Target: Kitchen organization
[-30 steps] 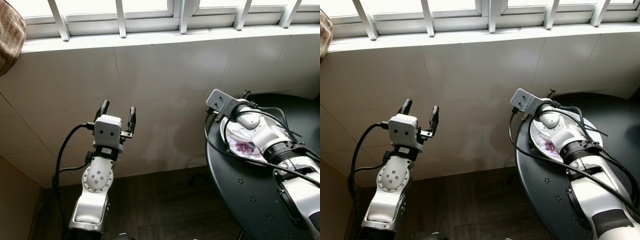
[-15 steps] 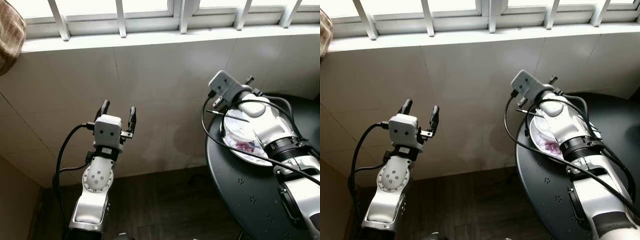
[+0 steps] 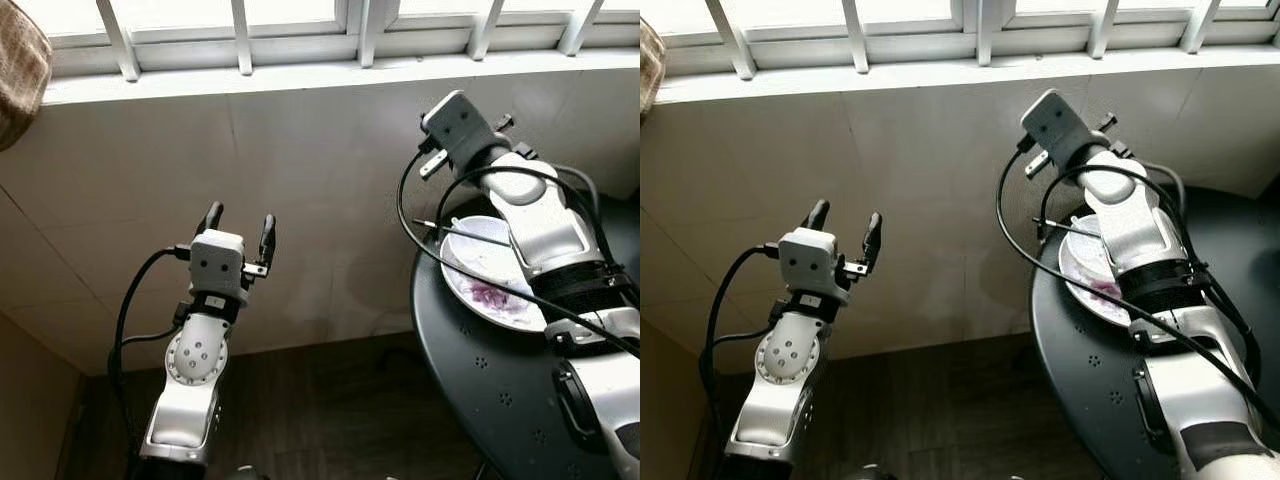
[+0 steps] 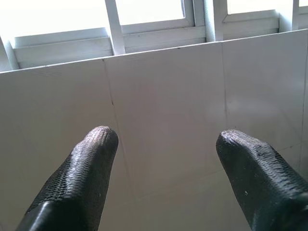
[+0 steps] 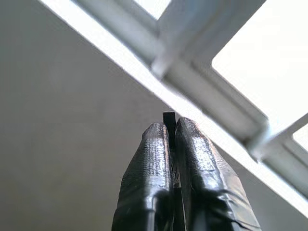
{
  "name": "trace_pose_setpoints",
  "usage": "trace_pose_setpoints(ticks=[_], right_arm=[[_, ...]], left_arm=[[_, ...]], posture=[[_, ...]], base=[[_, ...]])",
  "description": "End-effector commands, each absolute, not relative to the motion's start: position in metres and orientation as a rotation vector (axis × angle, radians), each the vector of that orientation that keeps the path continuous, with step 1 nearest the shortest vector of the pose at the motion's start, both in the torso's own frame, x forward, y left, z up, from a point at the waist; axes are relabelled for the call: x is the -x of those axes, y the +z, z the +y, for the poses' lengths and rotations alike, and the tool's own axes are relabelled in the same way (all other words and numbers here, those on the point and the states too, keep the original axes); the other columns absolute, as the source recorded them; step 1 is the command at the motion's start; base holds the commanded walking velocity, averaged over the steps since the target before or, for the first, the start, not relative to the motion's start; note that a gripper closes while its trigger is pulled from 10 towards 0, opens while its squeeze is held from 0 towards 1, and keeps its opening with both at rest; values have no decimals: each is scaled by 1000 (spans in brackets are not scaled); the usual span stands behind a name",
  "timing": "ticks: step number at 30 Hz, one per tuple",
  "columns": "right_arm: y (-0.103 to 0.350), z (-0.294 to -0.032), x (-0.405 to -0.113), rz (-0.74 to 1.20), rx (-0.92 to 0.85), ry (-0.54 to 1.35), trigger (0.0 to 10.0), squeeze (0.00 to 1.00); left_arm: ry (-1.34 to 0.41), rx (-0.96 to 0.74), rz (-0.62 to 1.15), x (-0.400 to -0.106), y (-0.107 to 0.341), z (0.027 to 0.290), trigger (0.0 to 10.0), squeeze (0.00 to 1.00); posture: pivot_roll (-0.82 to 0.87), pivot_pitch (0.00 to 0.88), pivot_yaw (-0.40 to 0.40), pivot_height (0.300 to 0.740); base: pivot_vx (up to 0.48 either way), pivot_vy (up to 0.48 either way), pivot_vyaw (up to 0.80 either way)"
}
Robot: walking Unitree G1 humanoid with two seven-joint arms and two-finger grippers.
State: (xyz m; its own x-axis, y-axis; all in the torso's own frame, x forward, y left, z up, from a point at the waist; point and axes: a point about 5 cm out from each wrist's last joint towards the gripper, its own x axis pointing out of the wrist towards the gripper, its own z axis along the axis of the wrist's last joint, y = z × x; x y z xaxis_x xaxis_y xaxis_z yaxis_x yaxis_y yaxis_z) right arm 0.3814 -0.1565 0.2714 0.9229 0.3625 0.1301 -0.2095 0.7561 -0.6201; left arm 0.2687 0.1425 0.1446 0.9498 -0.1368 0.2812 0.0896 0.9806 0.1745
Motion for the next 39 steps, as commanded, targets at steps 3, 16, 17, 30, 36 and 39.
trace_pose_setpoints(ticks=[3,16,17,30,36,39], right_arm=[[292,-144,-375,-372,533,332,0,0],[303,-105,-354,-559,181,434,0,0],[303,-105,-354,-561,177,435,0,0],[291,-98,-347,-565,81,467,0,0],[273,-93,-341,-527,60,480,0,0],[266,-91,-338,-514,76,491,0,0]], left_arm=[[-123,-147,-277,-270,142,140,10000,0],[-112,-114,-267,-271,141,141,10000,0],[-112,-115,-268,-271,141,141,10000,0],[-77,-138,-240,-273,137,144,10000,0],[-65,-139,-224,-274,136,147,10000,0],[-66,-140,-220,-274,136,148,10000,0]], posture=[[27,12,-52,740],[37,0,-52,740],[37,0,-52,740],[40,0,-53,740],[41,0,-51,740],[41,0,-49,740]], base=[[0,0,0],[0,0,0],[0,0,0],[0,0,0],[0,0,96],[0,0,800]])
